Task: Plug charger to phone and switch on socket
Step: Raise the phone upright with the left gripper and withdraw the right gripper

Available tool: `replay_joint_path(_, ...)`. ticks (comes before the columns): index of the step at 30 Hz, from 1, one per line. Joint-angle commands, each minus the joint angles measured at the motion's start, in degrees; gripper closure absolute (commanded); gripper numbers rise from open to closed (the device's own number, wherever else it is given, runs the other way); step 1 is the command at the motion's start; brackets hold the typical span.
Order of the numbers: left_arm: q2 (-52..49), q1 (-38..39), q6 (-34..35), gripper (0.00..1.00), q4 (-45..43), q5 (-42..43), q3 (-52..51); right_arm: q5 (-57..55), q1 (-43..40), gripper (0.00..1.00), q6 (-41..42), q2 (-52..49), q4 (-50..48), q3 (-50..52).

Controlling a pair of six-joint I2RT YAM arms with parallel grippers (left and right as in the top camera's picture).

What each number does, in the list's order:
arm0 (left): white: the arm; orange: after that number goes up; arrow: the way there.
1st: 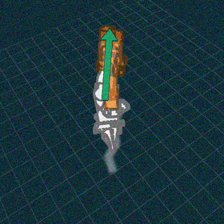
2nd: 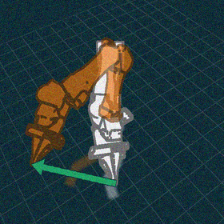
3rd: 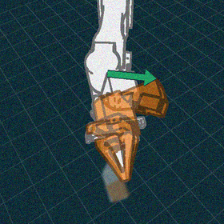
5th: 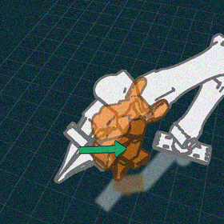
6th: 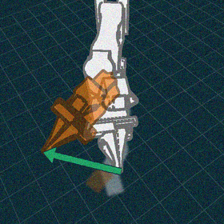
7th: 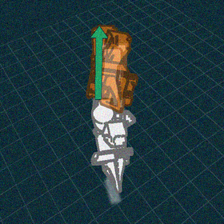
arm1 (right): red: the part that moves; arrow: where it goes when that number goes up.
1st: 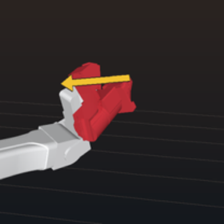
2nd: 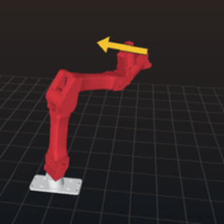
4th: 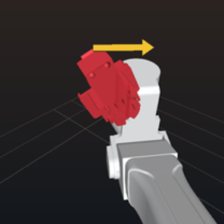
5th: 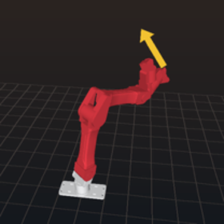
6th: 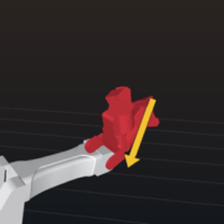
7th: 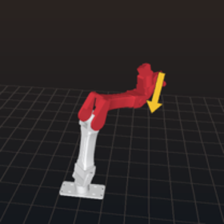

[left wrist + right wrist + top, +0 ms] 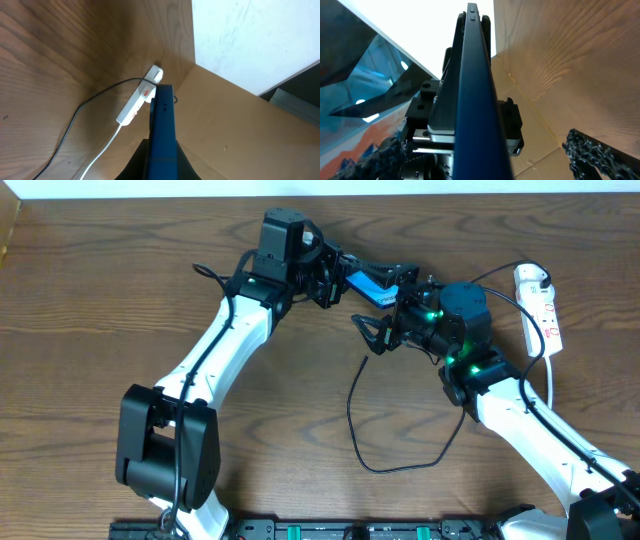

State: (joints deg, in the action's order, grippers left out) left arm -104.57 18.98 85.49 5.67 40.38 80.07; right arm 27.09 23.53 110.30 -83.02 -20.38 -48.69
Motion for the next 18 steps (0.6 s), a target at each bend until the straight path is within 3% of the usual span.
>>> replay_joint_path(1, 1.4, -2.9, -1.5, 0.93, -0.7, 1.7, 0.8, 2.3, -1.3, 0.01, -3.2, 0.4, 0.0, -0.9)
replay_joint_path(8, 1.4, -10.7, -7.6, 0.93, -0.6, 5.4, 0.8, 9.7, -5.5, 0.01, -11.5, 0.4, 0.0, -0.9)
replay_joint_path(13, 1.4, -18.8, -17.7, 0.93, -0.6, 14.6, 0.8, 15.0, -9.5, 0.01, -28.3, 0.4, 0.1, -0.9)
replay_joint_path(18, 1.4, -23.7, -27.3, 0.93, -0.6, 24.2, 0.8, 14.6, -10.0, 0.01, -34.9, 0.4, 4.0, -0.9)
